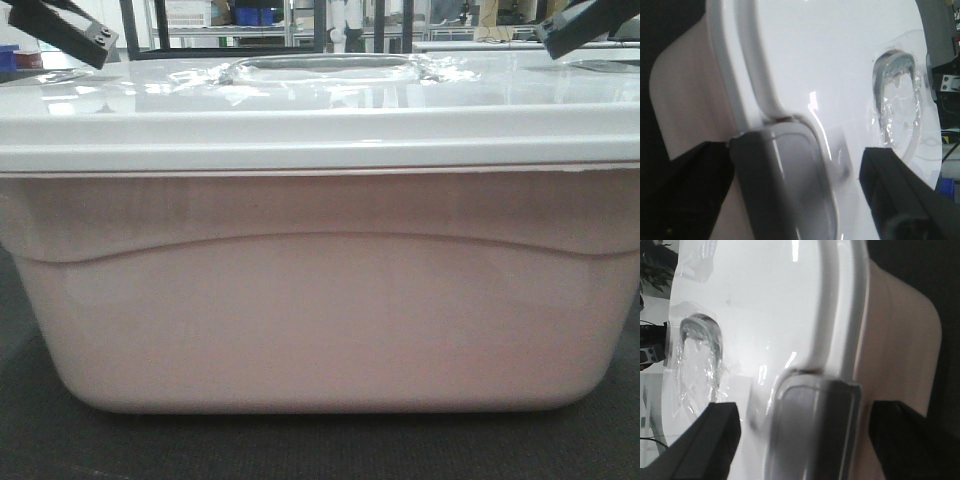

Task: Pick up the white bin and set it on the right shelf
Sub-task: 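Close both grippers on the grey clips at the bin ends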

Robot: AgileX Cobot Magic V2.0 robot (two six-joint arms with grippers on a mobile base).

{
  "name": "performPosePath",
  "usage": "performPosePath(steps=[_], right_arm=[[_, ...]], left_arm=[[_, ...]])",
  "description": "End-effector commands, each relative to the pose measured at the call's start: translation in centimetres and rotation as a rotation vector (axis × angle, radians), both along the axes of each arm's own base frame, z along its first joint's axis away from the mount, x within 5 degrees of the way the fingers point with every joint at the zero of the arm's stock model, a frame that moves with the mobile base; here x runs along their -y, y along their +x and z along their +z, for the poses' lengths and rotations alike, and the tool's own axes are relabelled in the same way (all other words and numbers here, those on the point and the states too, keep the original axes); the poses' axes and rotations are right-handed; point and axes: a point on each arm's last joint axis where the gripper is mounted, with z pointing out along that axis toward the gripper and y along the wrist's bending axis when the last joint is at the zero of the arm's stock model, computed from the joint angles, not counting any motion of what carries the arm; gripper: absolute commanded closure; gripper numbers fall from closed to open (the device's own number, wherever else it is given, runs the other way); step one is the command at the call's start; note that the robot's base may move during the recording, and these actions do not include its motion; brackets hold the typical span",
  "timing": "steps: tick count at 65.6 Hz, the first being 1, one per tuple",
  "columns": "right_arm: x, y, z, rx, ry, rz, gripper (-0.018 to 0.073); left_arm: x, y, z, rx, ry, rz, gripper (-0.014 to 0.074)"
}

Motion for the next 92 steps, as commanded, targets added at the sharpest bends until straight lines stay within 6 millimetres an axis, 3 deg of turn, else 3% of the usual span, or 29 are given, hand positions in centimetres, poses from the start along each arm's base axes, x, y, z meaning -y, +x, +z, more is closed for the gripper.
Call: performPosePath(steps=[1,18,33,58,71,92], right_arm=[[-0.65,-0.65,2.05,0.04,0.107,0.068,-0.0062],[-0.64,-0.62,2.04,0.041,0.105,0.065,-0.0055],[-0.64,-0.62,2.04,0.041,0.105,0.065,0.0116],[-0.64,-0.63,2.04,0.041,0.106,0.066,0.0124],[-0.67,-0.68,2.06,0.039,0.109,0.072,0.0207],[-0.68,-0.71,2.07,0.038,0.11,0.075,0.0219]], left_arm=[[0.46,-0.15,1.78,0.034,-0.07,0.011,0.0178],[0.22,-0.14,1.8,0.026,-0.074,0.017,0.0226],[0.04,-0.24,1.69,0.022,-0.062,0.007,0.0281],[-0.02,-0.31,1.54,0.012,-0.045,0.004,0.0286],[-0.02,-0.31,1.54,0.012,-0.045,0.004,0.0375],[-0.02,-0.31,1.54,0.012,-0.045,0.004,0.0381]])
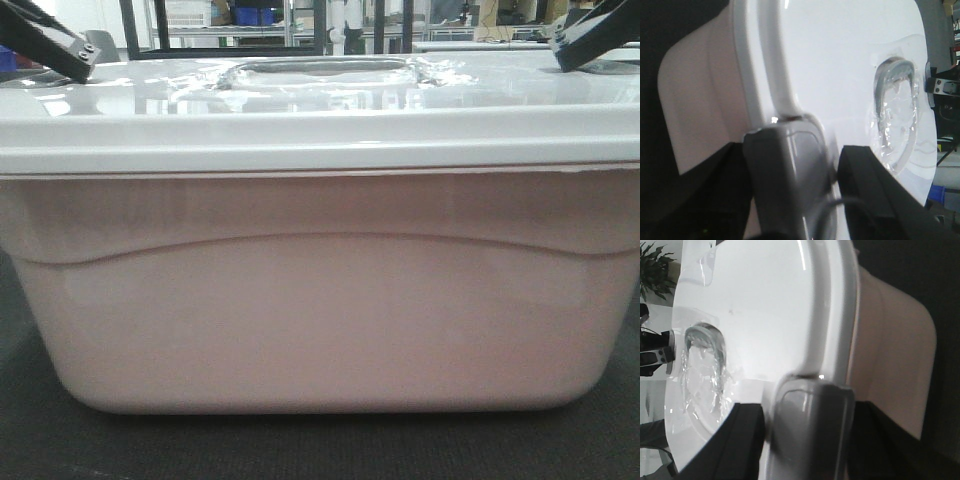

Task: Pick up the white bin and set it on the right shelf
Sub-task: 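Close both grippers on the grey clips at the bin ends, then lift the pink bin off the mat with both grippers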

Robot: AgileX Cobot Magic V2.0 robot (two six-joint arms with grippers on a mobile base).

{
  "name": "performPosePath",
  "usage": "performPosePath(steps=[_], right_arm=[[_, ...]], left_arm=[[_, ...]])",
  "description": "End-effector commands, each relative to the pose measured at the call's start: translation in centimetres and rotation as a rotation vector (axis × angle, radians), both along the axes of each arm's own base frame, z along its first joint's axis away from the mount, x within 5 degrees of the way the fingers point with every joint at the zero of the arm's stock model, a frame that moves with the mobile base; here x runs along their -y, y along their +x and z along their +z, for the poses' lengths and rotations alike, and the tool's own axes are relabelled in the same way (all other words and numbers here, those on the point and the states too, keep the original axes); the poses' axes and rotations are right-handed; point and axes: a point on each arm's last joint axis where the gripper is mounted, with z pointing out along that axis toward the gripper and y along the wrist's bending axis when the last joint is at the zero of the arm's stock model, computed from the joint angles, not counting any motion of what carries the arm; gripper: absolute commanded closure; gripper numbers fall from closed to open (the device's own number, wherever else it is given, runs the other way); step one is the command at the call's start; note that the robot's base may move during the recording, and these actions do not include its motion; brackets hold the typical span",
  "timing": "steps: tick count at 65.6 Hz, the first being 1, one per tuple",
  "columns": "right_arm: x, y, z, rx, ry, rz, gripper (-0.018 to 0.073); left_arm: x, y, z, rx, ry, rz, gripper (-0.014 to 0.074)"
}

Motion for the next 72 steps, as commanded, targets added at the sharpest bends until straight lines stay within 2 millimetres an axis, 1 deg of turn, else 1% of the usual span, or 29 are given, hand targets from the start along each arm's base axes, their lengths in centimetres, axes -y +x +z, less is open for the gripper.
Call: performPosePath(steps=[1,24,33,47,60,72], right_arm=[[-0.7,-0.8,2.0,0.035,0.1,0.086,0.0219],[-0.7,-0.8,2.0,0.036,0.1,0.087,0.0219],[-0.8,-0.9,2.1,0.08,0.104,0.121,0.0219],[-1.0,-1.1,2.9,0.121,0.126,0.117,0.0219],[-1.2,-2.3,4.3,0.187,0.107,0.124,0.0219],[-1.4,-3.4,5.5,0.249,0.089,0.133,0.0219]], left_arm=[[0.3,-0.3,1.6,0.054,-0.041,-0.017,0.0381],[0.3,-0.3,1.6,0.054,-0.047,-0.017,0.0388],[0.5,-0.4,1.9,0.071,-0.071,-0.037,0.0388],[0.8,-0.8,3.6,0.15,-0.155,-0.058,0.0388],[0.9,-2.1,5.4,0.219,-0.163,-0.06,0.0388],[1.0,-3.1,6.5,0.266,-0.162,-0.064,0.0388]])
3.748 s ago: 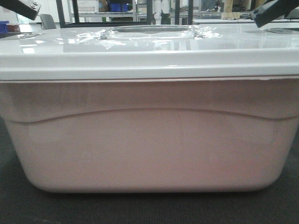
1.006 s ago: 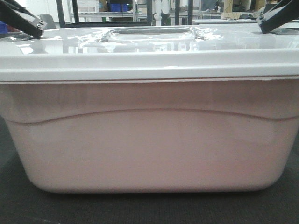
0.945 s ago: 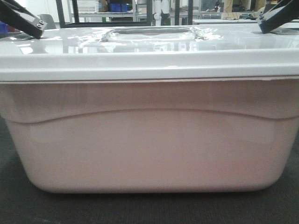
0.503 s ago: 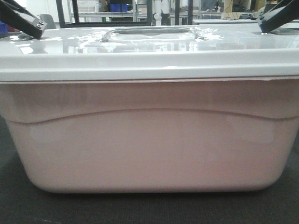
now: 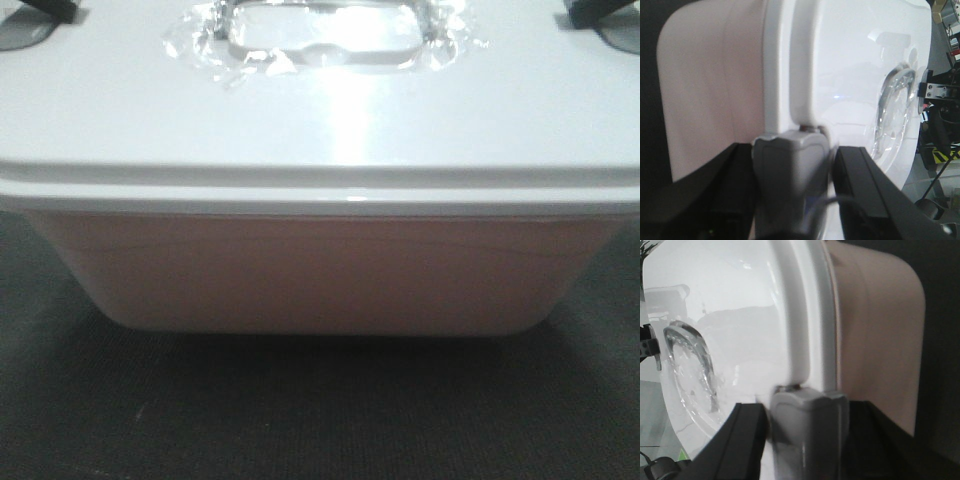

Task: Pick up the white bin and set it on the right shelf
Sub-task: 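Lift the pink bin off the mat with both grippers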

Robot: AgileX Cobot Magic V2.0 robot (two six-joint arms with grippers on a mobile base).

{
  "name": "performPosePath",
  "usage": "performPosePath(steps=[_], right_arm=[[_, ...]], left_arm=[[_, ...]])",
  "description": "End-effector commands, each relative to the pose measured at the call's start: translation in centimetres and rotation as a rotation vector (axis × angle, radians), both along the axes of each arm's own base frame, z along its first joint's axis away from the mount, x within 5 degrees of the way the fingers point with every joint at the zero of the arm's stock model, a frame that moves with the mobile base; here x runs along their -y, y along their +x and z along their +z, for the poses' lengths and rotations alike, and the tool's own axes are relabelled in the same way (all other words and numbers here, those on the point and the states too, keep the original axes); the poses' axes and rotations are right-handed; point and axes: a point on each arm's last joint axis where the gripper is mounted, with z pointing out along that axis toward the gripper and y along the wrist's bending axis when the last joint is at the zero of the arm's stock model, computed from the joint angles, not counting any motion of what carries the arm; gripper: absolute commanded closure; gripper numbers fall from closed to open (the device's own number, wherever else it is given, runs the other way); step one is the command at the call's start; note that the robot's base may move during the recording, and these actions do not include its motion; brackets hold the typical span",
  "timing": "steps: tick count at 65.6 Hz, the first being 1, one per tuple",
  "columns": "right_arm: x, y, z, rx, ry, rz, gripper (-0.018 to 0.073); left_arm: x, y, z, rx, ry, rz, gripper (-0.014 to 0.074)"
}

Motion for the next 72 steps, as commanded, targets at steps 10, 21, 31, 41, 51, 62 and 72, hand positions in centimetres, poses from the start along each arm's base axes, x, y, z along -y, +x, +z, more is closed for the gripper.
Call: performPosePath(steps=[10,21,31,41,51,62,72], right_arm=[[-1.5,-2.7,3.6,0.112,0.107,0.142,0.0219],[-1.7,-3.8,4.6,0.168,0.09,0.149,0.0219],[-2.0,-5.3,5.8,0.235,0.07,0.154,0.0219],[-2.3,-6.9,6.9,0.299,0.051,0.158,0.0219],[-2.5,-7.8,7.5,0.337,0.041,0.161,0.0219],[-2.8,-9.1,8.2,0.387,0.027,0.164,0.0219],[-3.0,-10.0,8.7,0.423,0.016,0.161,0.0219]], left_arm=[[1.0,-2.1,3.9,0.102,-0.136,-0.083,0.0388],[1.1,-3.3,4.7,0.128,-0.146,-0.117,0.0388],[1.2,-4.3,5.6,0.168,-0.146,-0.126,0.0388],[1.2,-5.5,6.6,0.214,-0.143,-0.129,0.0388],[1.2,-6.8,7.5,0.265,-0.138,-0.133,0.0388],[1.3,-8.3,8.4,0.322,-0.132,-0.137,0.0388],[1.3,-9.4,9.0,0.36,-0.128,-0.14,0.0388]])
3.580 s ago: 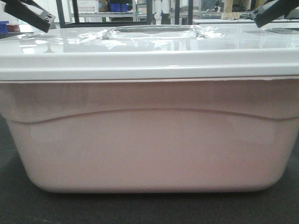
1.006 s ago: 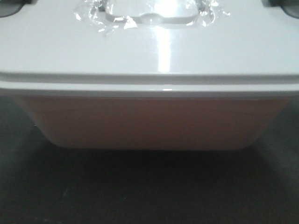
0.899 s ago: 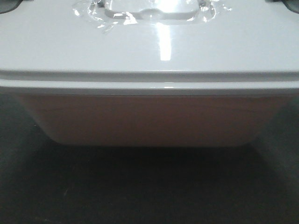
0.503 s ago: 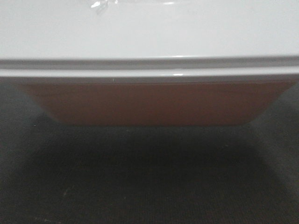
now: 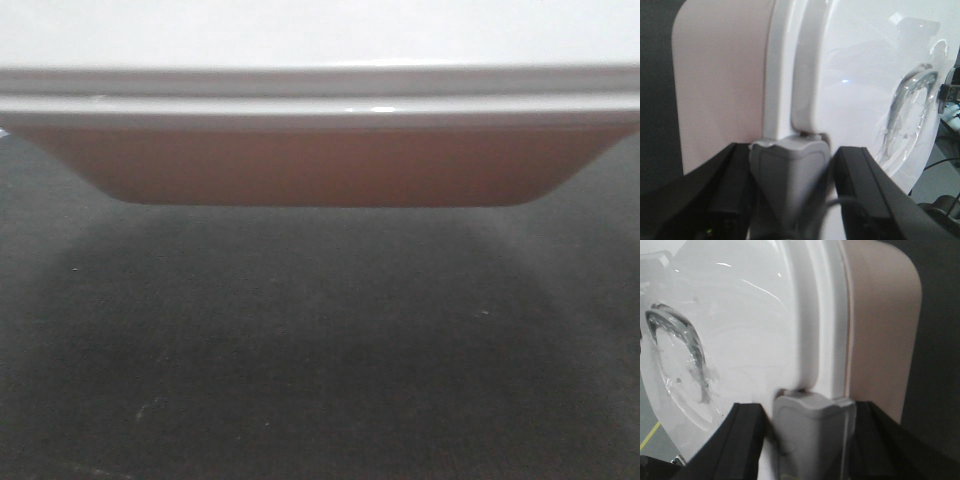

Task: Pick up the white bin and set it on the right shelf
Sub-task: 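Lift the pink bin off the mat with both grippers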

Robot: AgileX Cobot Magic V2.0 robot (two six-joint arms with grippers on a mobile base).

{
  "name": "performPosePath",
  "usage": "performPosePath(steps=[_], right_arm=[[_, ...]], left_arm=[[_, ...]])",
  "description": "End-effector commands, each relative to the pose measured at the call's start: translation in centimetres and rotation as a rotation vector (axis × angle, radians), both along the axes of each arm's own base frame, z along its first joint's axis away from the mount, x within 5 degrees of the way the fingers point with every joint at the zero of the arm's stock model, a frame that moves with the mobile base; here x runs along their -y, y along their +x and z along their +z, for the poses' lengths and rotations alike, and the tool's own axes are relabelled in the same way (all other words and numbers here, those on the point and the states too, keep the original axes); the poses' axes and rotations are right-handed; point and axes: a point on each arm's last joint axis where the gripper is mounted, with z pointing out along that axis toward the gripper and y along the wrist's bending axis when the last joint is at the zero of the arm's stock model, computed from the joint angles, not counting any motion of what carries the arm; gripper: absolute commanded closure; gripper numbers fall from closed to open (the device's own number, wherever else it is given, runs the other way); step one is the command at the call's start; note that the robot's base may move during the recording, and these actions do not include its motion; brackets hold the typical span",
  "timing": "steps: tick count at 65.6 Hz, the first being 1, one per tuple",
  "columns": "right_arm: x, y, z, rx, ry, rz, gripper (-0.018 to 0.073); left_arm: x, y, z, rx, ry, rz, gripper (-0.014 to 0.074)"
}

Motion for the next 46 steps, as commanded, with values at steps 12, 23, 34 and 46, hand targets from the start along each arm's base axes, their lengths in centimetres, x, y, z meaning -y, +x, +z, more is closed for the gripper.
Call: performPosePath(steps=[12,23,34,46], right_arm=[[-1.55,-2.48,2.22,0.055,0.113,0.173,0.0219],[-1.55,-2.48,2.22,0.055,0.113,0.173,0.0219],[-1.55,-2.48,2.22,0.055,0.113,0.173,0.0219],[-1.55,-2.48,2.22,0.055,0.113,0.173,0.0219]], left_arm=[[1.34,-3.19,3.05,0.064,-0.151,-0.176,0.0388],[1.34,-3.19,3.05,0.064,-0.151,-0.176,0.0388],[1.26,-2.99,2.98,0.07,-0.141,-0.154,0.0388],[1.07,-2.55,2.94,0.086,-0.127,-0.105,0.0388]])
